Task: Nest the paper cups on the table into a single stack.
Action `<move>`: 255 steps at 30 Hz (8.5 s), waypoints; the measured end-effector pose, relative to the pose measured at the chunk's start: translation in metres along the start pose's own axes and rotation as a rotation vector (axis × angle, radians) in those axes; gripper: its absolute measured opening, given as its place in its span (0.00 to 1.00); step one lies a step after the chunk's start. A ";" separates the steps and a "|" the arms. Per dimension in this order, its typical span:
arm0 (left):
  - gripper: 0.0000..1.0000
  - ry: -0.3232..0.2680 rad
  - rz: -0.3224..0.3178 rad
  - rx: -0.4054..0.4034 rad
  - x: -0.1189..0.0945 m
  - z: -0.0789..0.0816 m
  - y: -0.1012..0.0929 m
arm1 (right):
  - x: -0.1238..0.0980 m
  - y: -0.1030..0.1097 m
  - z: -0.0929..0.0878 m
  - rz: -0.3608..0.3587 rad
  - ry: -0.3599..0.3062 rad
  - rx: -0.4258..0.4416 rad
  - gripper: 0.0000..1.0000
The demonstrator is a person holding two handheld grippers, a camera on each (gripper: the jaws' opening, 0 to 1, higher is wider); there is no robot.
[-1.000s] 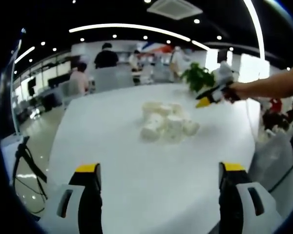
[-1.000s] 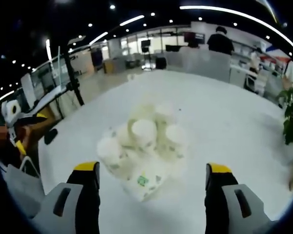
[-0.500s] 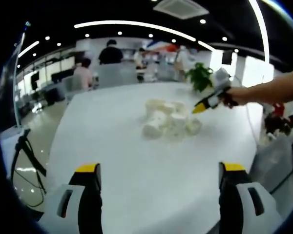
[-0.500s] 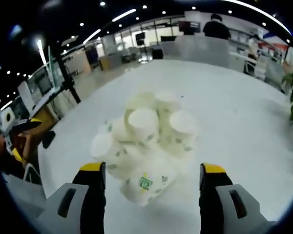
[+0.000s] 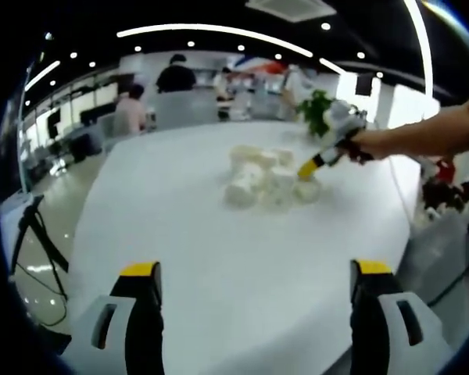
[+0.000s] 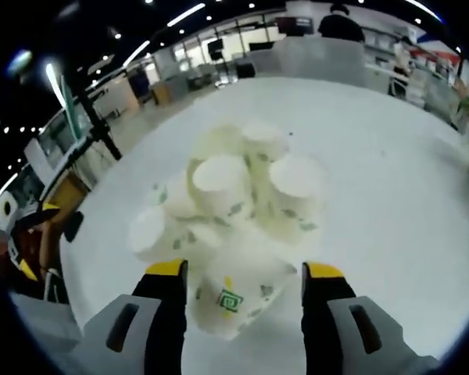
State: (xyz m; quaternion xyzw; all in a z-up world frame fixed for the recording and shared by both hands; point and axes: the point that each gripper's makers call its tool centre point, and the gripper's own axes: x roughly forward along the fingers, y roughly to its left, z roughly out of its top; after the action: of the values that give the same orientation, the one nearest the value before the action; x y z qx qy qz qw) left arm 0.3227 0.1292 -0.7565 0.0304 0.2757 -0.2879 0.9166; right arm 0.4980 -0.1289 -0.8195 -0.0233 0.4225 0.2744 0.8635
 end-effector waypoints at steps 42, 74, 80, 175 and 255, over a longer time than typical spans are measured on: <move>1.00 -0.019 -0.014 0.039 0.004 0.020 0.003 | 0.021 -0.007 -0.001 -0.028 0.069 0.017 0.43; 1.00 -0.043 -0.028 0.059 0.000 0.026 -0.008 | -0.061 0.001 0.038 -0.012 -0.222 -0.069 0.39; 1.00 -0.043 -0.027 0.066 -0.002 0.027 -0.008 | -0.085 0.001 0.070 0.015 -0.364 -0.059 0.39; 1.00 -0.108 -0.054 0.167 0.004 0.065 -0.022 | -0.170 0.127 0.070 0.293 -0.680 -0.394 0.38; 1.00 -0.066 -0.027 0.124 -0.007 0.039 -0.022 | -0.139 0.155 -0.016 0.394 -0.688 -0.389 0.37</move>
State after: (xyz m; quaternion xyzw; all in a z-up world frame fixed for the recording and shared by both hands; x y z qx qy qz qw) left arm 0.3244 0.1062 -0.7177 0.0740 0.2275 -0.3177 0.9175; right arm 0.3418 -0.0652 -0.6975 -0.0115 0.0472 0.5000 0.8647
